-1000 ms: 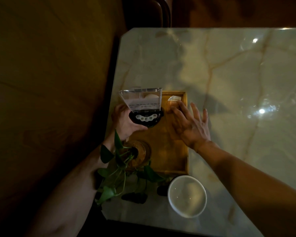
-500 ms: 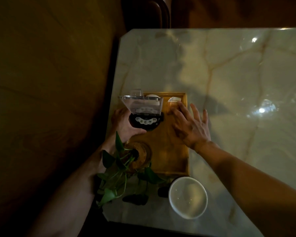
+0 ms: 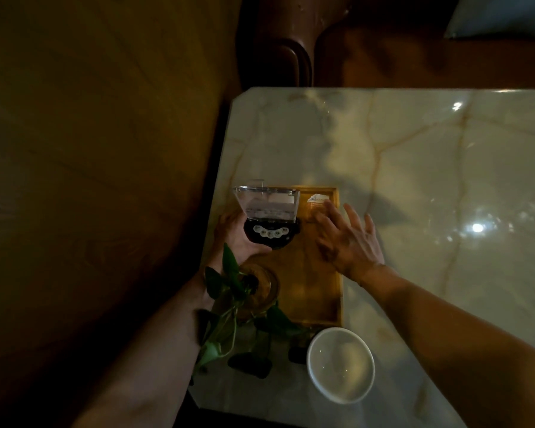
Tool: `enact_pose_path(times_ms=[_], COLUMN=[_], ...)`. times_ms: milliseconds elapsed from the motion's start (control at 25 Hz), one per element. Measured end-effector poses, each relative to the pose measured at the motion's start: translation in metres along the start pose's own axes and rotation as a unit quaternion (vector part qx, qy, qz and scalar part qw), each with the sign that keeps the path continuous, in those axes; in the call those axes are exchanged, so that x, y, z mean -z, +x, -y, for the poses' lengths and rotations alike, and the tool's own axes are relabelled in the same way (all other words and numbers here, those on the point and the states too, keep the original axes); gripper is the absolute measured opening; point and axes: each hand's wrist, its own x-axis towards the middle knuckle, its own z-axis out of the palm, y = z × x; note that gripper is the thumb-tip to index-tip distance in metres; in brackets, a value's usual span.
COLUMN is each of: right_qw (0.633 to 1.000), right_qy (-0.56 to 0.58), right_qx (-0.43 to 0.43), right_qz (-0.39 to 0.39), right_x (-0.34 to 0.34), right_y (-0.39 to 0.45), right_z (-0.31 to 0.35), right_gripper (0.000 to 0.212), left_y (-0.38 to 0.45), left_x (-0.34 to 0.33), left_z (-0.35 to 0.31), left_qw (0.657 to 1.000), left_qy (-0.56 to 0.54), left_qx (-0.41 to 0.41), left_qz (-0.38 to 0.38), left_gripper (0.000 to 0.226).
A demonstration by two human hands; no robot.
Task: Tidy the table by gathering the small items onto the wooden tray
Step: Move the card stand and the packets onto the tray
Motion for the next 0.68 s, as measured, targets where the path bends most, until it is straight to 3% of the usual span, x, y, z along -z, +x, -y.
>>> enact_pose_path(times_ms=[160, 320, 400, 440, 520, 600, 680], right_qw=[1.000, 0.997, 0.991, 0.986, 0.977, 0.976, 0.980], right_qy=[-0.008, -0.013, -0.014, -0.015, -0.024, -0.028, -0.025], right_qx=[-0.005, -0.033, -0.051, -0.056, -0.058, -0.053, -0.046], right_qz=[0.018, 0.072, 0.125, 0.157, 0.206, 0.210, 0.191], right_x=[0.017, 0.043, 0.061, 0.070, 0.087, 0.103, 0.117], right_y=[-0.015, -0.034, -0.041, -0.044, -0.050, -0.058, -0.066], right_z=[-0.003, -0.009, -0.009, -0.009, -0.008, -0.009, -0.014], right_gripper=[0.062, 0.055, 0.053, 0.052, 0.050, 0.049, 0.048], left_y=[-0.013, -0.036, -0.049, -0.053, -0.059, -0.058, -0.059], left_x=[0.004, 0.026, 0.044, 0.053, 0.075, 0.102, 0.125], left_z=[-0.008, -0.018, -0.027, -0.030, -0.040, -0.056, -0.082], left_qw=[0.994, 0.985, 0.930, 0.907, 0.912, 0.956, 0.964], left_qy=[-0.104, -0.138, -0.284, -0.302, -0.229, -0.034, 0.095], left_qx=[0.032, 0.106, 0.231, 0.289, 0.308, 0.205, 0.122], left_qz=[-0.003, 0.002, 0.022, 0.057, 0.146, 0.207, 0.217], left_gripper=[0.100, 0.088, 0.058, 0.046, 0.026, 0.020, 0.026])
